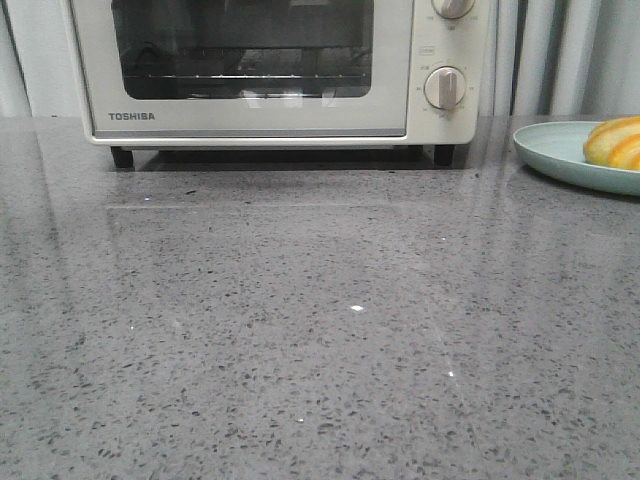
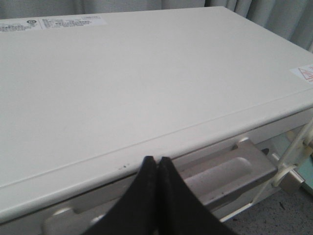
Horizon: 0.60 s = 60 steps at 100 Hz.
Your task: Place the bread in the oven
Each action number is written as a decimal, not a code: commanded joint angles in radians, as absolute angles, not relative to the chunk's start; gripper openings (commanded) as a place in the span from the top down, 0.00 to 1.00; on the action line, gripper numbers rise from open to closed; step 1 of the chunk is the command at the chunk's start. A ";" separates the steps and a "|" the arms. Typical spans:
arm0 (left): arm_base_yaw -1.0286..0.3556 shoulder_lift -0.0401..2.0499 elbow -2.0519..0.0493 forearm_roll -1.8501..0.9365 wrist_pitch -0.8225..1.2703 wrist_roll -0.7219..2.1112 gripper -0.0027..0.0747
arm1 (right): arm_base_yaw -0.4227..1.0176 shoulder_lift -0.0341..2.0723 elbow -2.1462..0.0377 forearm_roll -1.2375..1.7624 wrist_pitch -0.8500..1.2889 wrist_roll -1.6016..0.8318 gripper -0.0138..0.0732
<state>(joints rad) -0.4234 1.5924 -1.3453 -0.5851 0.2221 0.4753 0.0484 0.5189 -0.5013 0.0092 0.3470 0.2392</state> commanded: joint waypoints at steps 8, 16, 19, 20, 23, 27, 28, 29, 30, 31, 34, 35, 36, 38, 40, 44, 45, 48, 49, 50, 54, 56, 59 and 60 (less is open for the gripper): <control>-0.416 1.560 -1.351 -0.582 0.350 0.475 0.99 | 0.047 0.527 -0.539 0.010 0.278 0.232 0.90; -0.418 1.549 -1.342 -0.582 0.376 0.475 0.99 | 0.047 0.527 -0.539 0.011 0.278 0.232 0.90; -0.418 1.540 -1.333 -0.582 0.376 0.475 0.99 | 0.047 0.527 -0.539 0.011 0.278 0.232 0.90; -0.418 1.535 -1.328 -0.582 0.376 0.475 0.99 | 0.047 0.527 -0.539 0.011 0.278 0.232 0.90; -0.418 1.527 -1.316 -0.582 0.376 0.475 0.99 | 0.047 0.527 -0.539 0.018 0.278 0.232 0.90; -0.418 1.513 -1.298 -0.582 0.376 0.475 0.99 | 0.047 0.527 -0.539 0.021 0.278 0.232 0.90; -0.418 1.511 -1.295 -0.582 0.376 0.475 0.99 | 0.047 0.527 -0.539 0.021 0.278 0.232 0.90; -0.418 1.505 -1.288 -0.582 0.376 0.475 0.99 | 0.047 0.527 -0.539 0.021 0.278 0.232 0.90; -0.418 1.502 -1.285 -0.582 0.378 0.475 0.99 | 0.047 0.527 -0.539 0.023 0.278 0.232 0.90; -0.418 1.499 -1.281 -0.582 0.378 0.475 0.99 | 0.047 0.527 -0.539 0.023 0.278 0.232 0.90; -0.418 1.487 -1.262 -0.582 0.383 0.475 0.99 | 0.047 0.527 -0.539 0.026 0.278 0.232 0.90; -0.418 1.483 -1.258 -0.582 0.384 0.475 0.99 | 0.047 0.527 -0.539 0.026 0.278 0.232 0.90; -0.418 1.477 -1.250 -0.582 0.386 0.475 0.99 | 0.047 0.527 -0.539 0.026 0.276 0.232 0.90; -0.418 1.473 -1.242 -0.582 0.389 0.475 0.99 | 0.047 0.527 -0.539 0.026 0.276 0.232 0.90; -0.418 1.465 -1.229 -0.582 0.390 0.475 0.99 | 0.047 0.527 -0.539 0.028 0.274 0.232 0.90; -0.418 1.450 -1.204 -0.582 0.398 0.475 0.99 | 0.047 0.527 -0.539 0.029 0.271 0.232 0.90; -0.418 1.447 -1.200 -0.582 0.403 0.475 0.99 | 0.047 0.527 -0.539 0.029 0.269 0.232 0.90; -0.418 1.436 -1.180 -0.582 0.414 0.475 0.99 | 0.047 0.527 -0.539 0.029 0.265 0.232 0.90; -0.418 1.434 -1.176 -0.582 0.414 0.475 0.99 | 0.047 0.527 -0.539 0.029 0.263 0.232 0.90; -0.418 1.431 -1.168 -0.582 0.418 0.475 0.99 | 0.047 0.527 -0.539 0.029 0.264 0.232 0.90; -0.418 1.422 -1.148 -0.582 0.431 0.475 0.99 | 0.047 0.527 -0.539 0.029 0.256 0.232 0.90; -0.418 1.419 -1.135 -0.582 0.438 0.475 0.99 | 0.047 0.527 -0.539 0.029 0.250 0.232 0.90; -0.418 1.415 -1.118 -0.582 0.445 0.475 0.99 | 0.047 0.527 -0.539 0.029 0.242 0.232 0.90; -0.418 1.413 -1.105 -0.582 0.445 0.475 0.99 | 0.047 0.527 -0.539 0.029 0.240 0.232 0.90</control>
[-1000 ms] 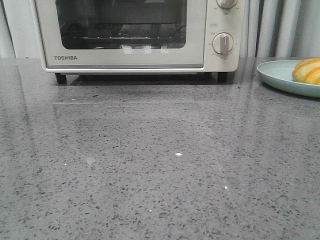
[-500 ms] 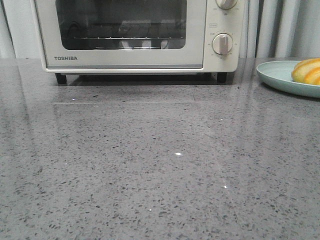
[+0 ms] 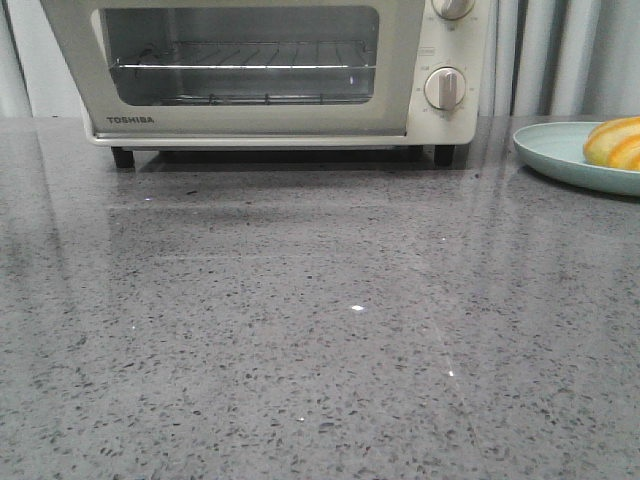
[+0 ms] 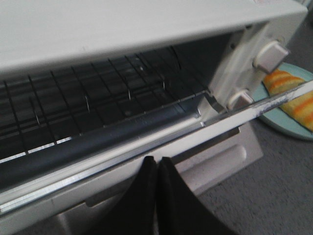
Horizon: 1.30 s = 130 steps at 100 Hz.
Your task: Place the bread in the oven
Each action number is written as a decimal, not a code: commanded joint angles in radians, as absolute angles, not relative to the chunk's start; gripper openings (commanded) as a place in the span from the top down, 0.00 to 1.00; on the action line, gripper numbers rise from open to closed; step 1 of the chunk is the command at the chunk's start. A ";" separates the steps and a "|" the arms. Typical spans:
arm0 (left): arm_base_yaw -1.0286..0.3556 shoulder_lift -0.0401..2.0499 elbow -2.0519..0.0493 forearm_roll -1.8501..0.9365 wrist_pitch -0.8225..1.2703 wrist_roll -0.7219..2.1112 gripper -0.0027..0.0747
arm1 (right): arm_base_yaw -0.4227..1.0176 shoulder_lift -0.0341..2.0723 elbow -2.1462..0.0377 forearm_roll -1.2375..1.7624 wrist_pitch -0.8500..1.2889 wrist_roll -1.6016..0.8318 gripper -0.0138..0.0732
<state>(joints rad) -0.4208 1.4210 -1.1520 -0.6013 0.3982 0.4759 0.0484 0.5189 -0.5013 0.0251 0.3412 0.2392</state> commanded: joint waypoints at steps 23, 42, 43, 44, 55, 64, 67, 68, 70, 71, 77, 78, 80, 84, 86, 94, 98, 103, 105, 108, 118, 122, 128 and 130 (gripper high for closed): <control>-0.418 1.409 -0.977 -0.582 0.426 0.475 0.99 | 0.047 0.527 -0.539 0.029 0.199 0.232 0.90; -0.418 1.409 -0.942 -0.582 0.433 0.475 0.99 | 0.047 0.527 -0.539 0.029 0.199 0.232 0.90; -0.418 1.409 -0.942 -0.582 0.433 0.475 0.99 | 0.047 0.527 -0.539 0.029 0.199 0.232 0.90; -0.418 1.409 -0.942 -0.582 0.433 0.475 0.99 | 0.047 0.527 -0.539 0.029 0.197 0.232 0.90; -0.418 1.407 -0.942 -0.582 0.447 0.475 0.99 | 0.047 0.529 -0.564 0.029 0.206 0.232 0.90; -0.418 1.394 -0.944 -0.584 0.487 0.475 0.99 | 0.047 0.557 -0.630 0.027 0.267 0.232 0.90; -0.418 1.383 -0.944 -0.584 0.502 0.475 0.99 | 0.047 0.575 -0.674 0.022 0.305 0.232 0.89; -0.418 1.376 -0.944 -0.584 0.504 0.475 0.99 | 0.047 0.580 -0.684 0.016 0.328 0.232 0.89; -0.418 1.366 -0.944 -0.584 0.509 0.475 0.99 | 0.047 0.598 -0.714 0.012 0.363 0.232 0.89; -0.418 1.361 -0.944 -0.584 0.512 0.475 0.99 | 0.047 0.611 -0.724 0.011 0.374 0.232 0.89; -0.418 1.314 -0.944 -0.588 0.512 0.475 0.99 | 0.047 0.674 -0.826 0.000 0.482 0.232 0.87; -0.418 1.308 -0.944 -0.588 0.512 0.475 0.99 | 0.047 0.692 -0.837 -0.007 0.493 0.232 0.86; -0.418 1.287 -0.944 -0.588 0.510 0.475 0.99 | 0.047 0.718 -0.872 -0.015 0.527 0.232 0.84; -0.418 1.244 -0.944 -0.588 0.508 0.475 0.99 | 0.047 0.765 -0.939 -0.033 0.579 0.232 0.78; -0.418 1.221 -0.944 -0.588 0.507 0.475 0.99 | 0.047 0.794 -0.970 -0.038 0.608 0.232 0.74; -0.418 1.133 -0.944 -0.588 0.506 0.475 0.99 | 0.045 0.911 -1.072 -0.068 0.704 0.232 0.56; -0.418 1.082 -0.944 -0.588 0.507 0.475 0.99 | 0.045 0.963 -1.117 -0.075 0.733 0.232 0.46; -0.418 1.026 -0.944 -0.588 0.507 0.475 0.99 | 0.045 1.035 -1.158 -0.085 0.766 0.232 0.38; -0.418 1.001 -0.944 -0.588 0.507 0.475 0.99 | 0.045 1.065 -1.172 -0.092 0.770 0.232 0.36; -0.418 0.969 -0.944 -0.588 0.507 0.475 0.99 | 0.045 1.114 -1.188 -0.099 0.779 0.232 0.36; -0.418 0.857 -0.944 -0.588 0.507 0.475 0.99 | 0.045 1.247 -1.225 -0.118 0.780 0.232 0.40; -0.418 0.824 -0.944 -0.588 0.507 0.475 0.99 | 0.045 1.301 -1.233 -0.140 0.783 0.232 0.41; -0.418 0.764 -0.944 -0.588 0.509 0.475 0.99 | 0.045 1.365 -1.243 -0.172 0.785 0.232 0.42; -0.418 0.751 -0.944 -0.588 0.511 0.475 0.99 | 0.043 1.388 -1.246 -0.178 0.789 0.232 0.42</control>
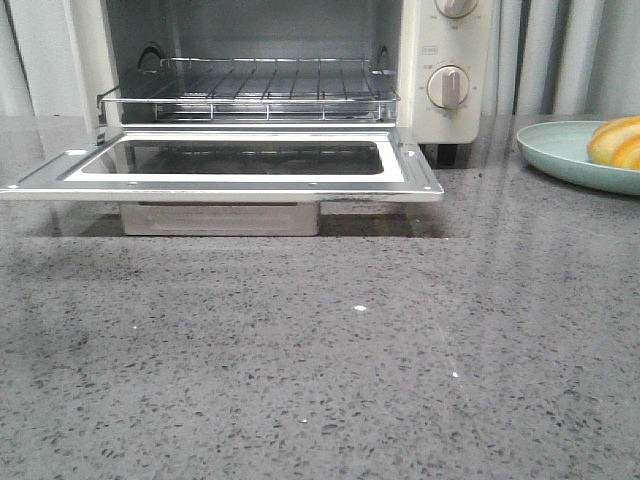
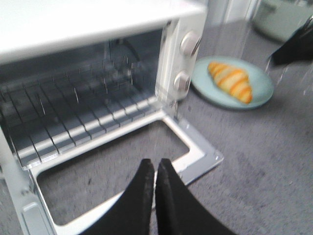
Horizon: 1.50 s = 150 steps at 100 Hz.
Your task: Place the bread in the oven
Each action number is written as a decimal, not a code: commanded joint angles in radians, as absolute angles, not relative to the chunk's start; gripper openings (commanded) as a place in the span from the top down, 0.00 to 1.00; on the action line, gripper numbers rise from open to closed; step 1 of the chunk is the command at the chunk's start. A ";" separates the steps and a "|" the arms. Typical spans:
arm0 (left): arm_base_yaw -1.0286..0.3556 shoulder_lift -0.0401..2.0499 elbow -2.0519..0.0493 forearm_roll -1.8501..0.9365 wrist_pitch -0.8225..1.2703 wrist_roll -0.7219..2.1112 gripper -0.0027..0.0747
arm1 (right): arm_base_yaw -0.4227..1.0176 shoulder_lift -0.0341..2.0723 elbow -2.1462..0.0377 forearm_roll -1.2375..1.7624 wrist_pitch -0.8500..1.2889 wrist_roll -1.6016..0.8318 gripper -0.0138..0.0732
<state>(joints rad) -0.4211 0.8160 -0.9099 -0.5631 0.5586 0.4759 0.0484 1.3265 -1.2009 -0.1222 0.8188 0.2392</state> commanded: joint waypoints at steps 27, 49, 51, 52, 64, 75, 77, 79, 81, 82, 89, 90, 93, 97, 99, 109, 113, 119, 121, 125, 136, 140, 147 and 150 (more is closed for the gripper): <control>-0.418 0.603 -0.944 -0.588 0.538 0.475 0.99 | -0.027 1.570 -1.255 -0.175 0.759 0.285 0.42; -0.418 0.593 -0.944 -0.588 0.542 0.475 0.99 | -0.034 1.648 -1.255 -0.165 0.760 0.285 0.67; -0.418 0.593 -0.944 -0.588 0.540 0.475 0.99 | -0.034 1.652 -1.255 -0.165 0.758 0.285 0.72; -0.418 0.593 -0.944 -0.588 0.540 0.475 0.99 | -0.034 1.654 -1.255 -0.165 0.758 0.285 0.73; -0.418 0.593 -0.944 -0.588 0.540 0.475 0.99 | -0.034 1.661 -1.255 -0.165 0.731 0.285 0.93; -0.418 0.593 -0.944 -0.588 0.542 0.475 0.99 | -0.034 1.648 -1.255 -0.165 0.722 0.285 0.93; -0.418 0.593 -0.944 -0.588 0.544 0.475 0.99 | -0.034 1.641 -1.255 -0.165 0.722 0.285 0.93; -0.418 0.593 -0.944 -0.588 0.544 0.475 0.99 | -0.034 1.632 -1.255 -0.165 0.722 0.285 0.93; -0.418 0.593 -0.944 -0.588 0.545 0.475 0.99 | -0.034 1.623 -1.255 -0.165 0.719 0.285 0.93; -0.418 0.593 -0.944 -0.588 0.545 0.475 0.99 | -0.034 1.619 -1.255 -0.165 0.719 0.285 0.93; -0.418 0.593 -0.944 -0.588 0.550 0.475 0.99 | -0.034 1.570 -1.255 -0.165 0.703 0.283 0.93; -0.418 0.593 -0.944 -0.588 0.550 0.475 0.99 | -0.034 1.564 -1.255 -0.165 0.698 0.283 0.93; -0.418 0.593 -0.944 -0.588 0.550 0.475 0.99 | -0.034 1.531 -1.255 -0.165 0.684 0.282 0.93; -0.418 0.593 -0.944 -0.588 0.550 0.475 0.99 | -0.034 1.497 -1.255 -0.165 0.659 0.282 0.93; -0.418 0.593 -0.944 -0.588 0.550 0.475 0.99 | -0.034 1.475 -1.255 -0.165 0.646 0.282 0.93; -0.418 0.593 -0.944 -0.588 0.550 0.475 0.99 | -0.034 1.370 -1.255 -0.165 0.601 0.275 0.93; -0.418 0.593 -0.944 -0.588 0.545 0.475 0.99 | -0.034 1.339 -1.255 -0.165 0.600 0.268 0.93; -0.418 0.593 -0.944 -0.588 0.538 0.475 0.99 | -0.022 1.286 -1.255 -0.163 0.623 0.261 0.93; -0.418 0.593 -0.942 -0.588 0.531 0.475 0.99 | -0.011 1.269 -1.255 -0.159 0.636 0.249 0.93; -0.418 0.593 -0.942 -0.588 0.526 0.475 0.99 | 0.017 1.243 -1.255 -0.146 0.667 0.213 0.93; -0.418 0.593 -0.942 -0.588 0.494 0.475 0.99 | 0.131 1.174 -1.255 -0.132 0.745 0.176 0.93; -0.418 0.593 -0.942 -0.588 0.480 0.475 0.99 | 0.184 1.155 -1.255 -0.132 0.767 0.176 0.93; -0.418 0.593 -0.942 -0.585 0.457 0.475 0.99 | 0.276 1.127 -1.255 -0.118 0.782 0.176 0.93; -0.418 0.593 -0.942 -0.582 0.452 0.475 0.99 | 0.314 1.118 -1.255 -0.104 0.782 0.176 0.93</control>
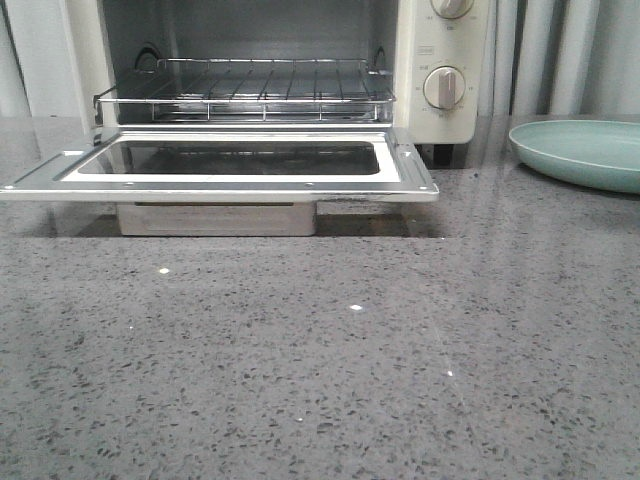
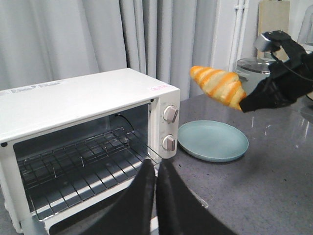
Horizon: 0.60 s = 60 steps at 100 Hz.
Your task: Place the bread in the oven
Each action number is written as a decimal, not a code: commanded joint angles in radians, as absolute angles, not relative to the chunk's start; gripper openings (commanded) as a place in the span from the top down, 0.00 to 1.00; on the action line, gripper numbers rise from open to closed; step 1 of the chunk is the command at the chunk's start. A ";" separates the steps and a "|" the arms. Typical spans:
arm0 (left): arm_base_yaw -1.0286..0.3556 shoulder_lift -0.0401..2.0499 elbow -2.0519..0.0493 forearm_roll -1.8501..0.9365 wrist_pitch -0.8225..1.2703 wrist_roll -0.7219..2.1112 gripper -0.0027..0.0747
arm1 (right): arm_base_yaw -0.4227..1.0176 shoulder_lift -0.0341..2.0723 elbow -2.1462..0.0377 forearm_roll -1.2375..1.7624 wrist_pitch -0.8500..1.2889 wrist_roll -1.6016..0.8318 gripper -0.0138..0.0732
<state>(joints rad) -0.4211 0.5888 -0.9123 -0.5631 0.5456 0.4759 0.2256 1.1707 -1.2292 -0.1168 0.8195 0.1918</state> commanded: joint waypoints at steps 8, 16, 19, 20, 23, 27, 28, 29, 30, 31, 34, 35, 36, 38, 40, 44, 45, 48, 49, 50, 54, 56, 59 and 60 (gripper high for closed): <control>-0.418 0.593 -0.942 -0.580 0.452 0.475 0.99 | 0.425 1.104 -1.255 -0.070 0.770 0.176 0.92; -0.418 0.593 -0.942 -0.580 0.454 0.475 0.99 | 0.523 1.104 -1.255 -0.044 0.757 0.176 0.92; -0.418 0.593 -0.942 -0.578 0.454 0.475 0.99 | 0.563 1.109 -1.255 -0.037 0.749 0.176 0.92; -0.418 0.593 -0.942 -0.578 0.454 0.475 0.99 | 0.563 1.109 -1.255 -0.035 0.750 0.176 0.92; -0.418 0.593 -0.942 -0.578 0.454 0.475 0.99 | 0.602 1.117 -1.255 -0.033 0.738 0.176 0.92; -0.418 0.593 -0.942 -0.578 0.454 0.475 0.99 | 0.642 1.128 -1.255 -0.033 0.724 0.176 0.92; -0.418 0.593 -0.942 -0.578 0.454 0.475 0.99 | 0.648 1.131 -1.255 -0.033 0.721 0.176 0.92; -0.418 0.593 -0.942 -0.578 0.454 0.475 0.99 | 0.659 1.136 -1.255 -0.033 0.714 0.176 0.92; -0.418 0.593 -0.942 -0.578 0.454 0.475 0.99 | 0.664 1.138 -1.255 -0.033 0.712 0.176 0.92; -0.418 0.593 -0.942 -0.578 0.454 0.475 0.99 | 0.673 1.140 -1.255 -0.033 0.706 0.176 0.92; -0.418 0.593 -0.942 -0.578 0.454 0.475 0.99 | 0.689 1.155 -1.255 -0.033 0.695 0.176 0.92; -0.418 0.593 -0.942 -0.578 0.454 0.475 0.99 | 0.692 1.159 -1.255 -0.033 0.692 0.176 0.92; -0.418 0.593 -0.942 -0.578 0.454 0.475 0.99 | 0.697 1.162 -1.255 -0.033 0.687 0.176 0.92; -0.418 0.593 -0.942 -0.578 0.454 0.475 0.99 | 0.702 1.173 -1.255 -0.033 0.678 0.176 0.92; -0.418 0.593 -0.942 -0.578 0.454 0.475 0.99 | 0.704 1.185 -1.255 -0.033 0.671 0.176 0.92; -0.418 0.593 -0.942 -0.578 0.454 0.475 0.99 | 0.706 1.210 -1.255 -0.031 0.661 0.176 0.92; -0.418 0.593 -0.942 -0.578 0.454 0.475 0.99 | 0.706 1.214 -1.255 -0.031 0.657 0.176 0.92; -0.418 0.593 -0.942 -0.578 0.454 0.475 0.99 | 0.706 1.236 -1.255 -0.031 0.648 0.176 0.92; -0.418 0.593 -0.942 -0.578 0.454 0.475 0.99 | 0.706 1.240 -1.255 -0.031 0.646 0.176 0.92; -0.418 0.593 -0.942 -0.578 0.454 0.475 0.99 | 0.706 1.245 -1.255 -0.031 0.641 0.176 0.92; -0.418 0.593 -0.942 -0.578 0.454 0.475 0.99 | 0.706 1.271 -1.255 -0.031 0.622 0.176 0.92; -0.418 0.593 -0.942 -0.578 0.454 0.475 0.99 | 0.706 1.283 -1.255 -0.031 0.613 0.176 0.92; -0.418 0.593 -0.942 -0.578 0.454 0.475 0.99 | 0.706 1.300 -1.255 -0.033 0.589 0.176 0.92; -0.418 0.593 -0.942 -0.578 0.454 0.475 0.99 | 0.706 1.308 -1.255 -0.033 0.584 0.176 0.92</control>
<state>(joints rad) -0.4211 0.5888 -0.9123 -0.5571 0.5310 0.4759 0.7048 1.2856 -1.2292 -0.0255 0.7042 0.1877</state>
